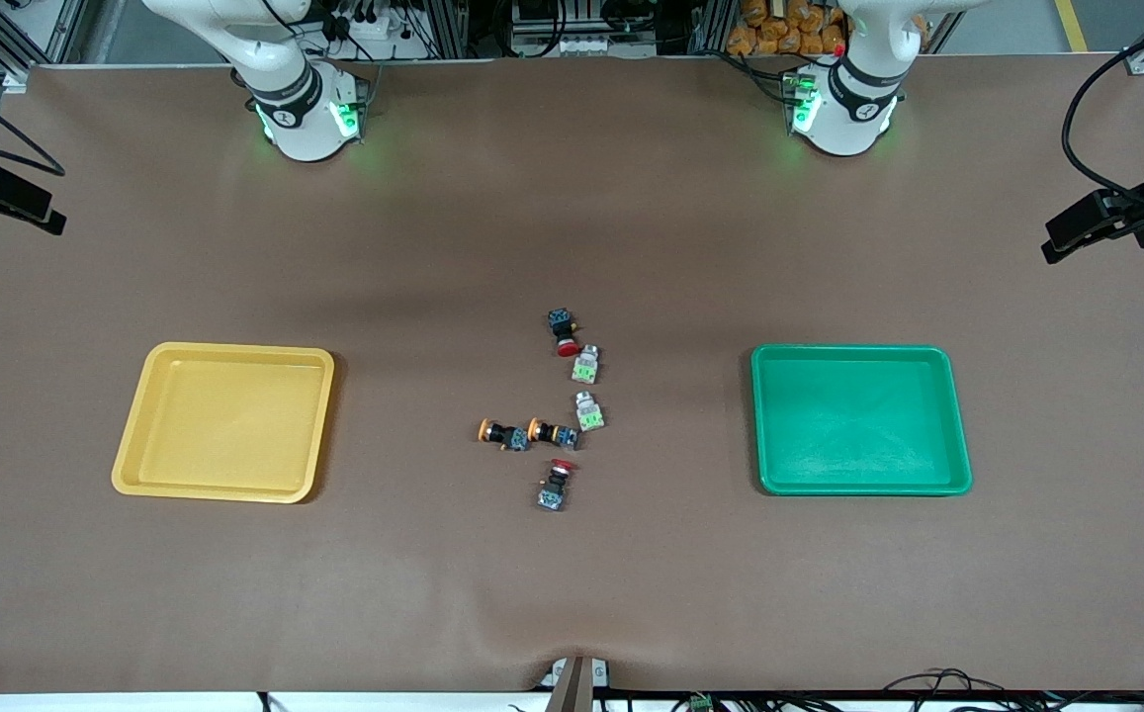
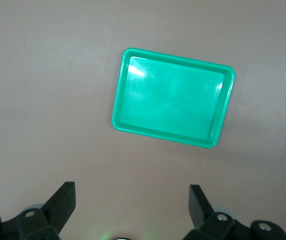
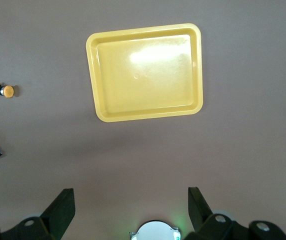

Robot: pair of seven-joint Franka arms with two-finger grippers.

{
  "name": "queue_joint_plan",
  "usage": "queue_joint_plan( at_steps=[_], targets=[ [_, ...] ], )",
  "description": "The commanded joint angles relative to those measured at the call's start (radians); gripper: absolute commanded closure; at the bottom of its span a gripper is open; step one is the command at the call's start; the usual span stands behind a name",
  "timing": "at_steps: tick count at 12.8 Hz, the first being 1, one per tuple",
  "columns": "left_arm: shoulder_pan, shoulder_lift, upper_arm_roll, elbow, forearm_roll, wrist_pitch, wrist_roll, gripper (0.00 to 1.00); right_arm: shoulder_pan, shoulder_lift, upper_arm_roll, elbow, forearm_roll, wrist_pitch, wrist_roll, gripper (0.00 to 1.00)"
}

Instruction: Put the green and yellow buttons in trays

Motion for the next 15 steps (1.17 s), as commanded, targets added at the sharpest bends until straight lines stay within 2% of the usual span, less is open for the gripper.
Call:
queue_joint_plan(
  at_steps=[1, 6, 10, 15],
  targets=[
    [-0.002, -0.006, 0.006, 0.014, -0.018, -0.004, 0.024, 0.00, 0.017, 0.004, 0.008, 0.004, 0.021, -0.004, 0.004, 0.00],
    [-0.003, -0.003, 0.005, 0.017, -0.005, -0.007, 0.021, 0.00, 0.008, 0.047, 0.004, 0.004, 0.019, 0.007, -0.010, 0.00],
    [-0.005, -0.008, -0.001, 0.011, -0.007, -0.032, 0.026, 0.00, 0.045, 0.096, 0.007, 0.002, 0.018, 0.021, 0.009, 0.00],
    [-0.011, -0.005, -0.004, 0.015, -0.019, -0.030, 0.007, 0.00, 0.010, 0.113, 0.004, -0.010, 0.019, 0.010, 0.009, 0.00]
  ],
)
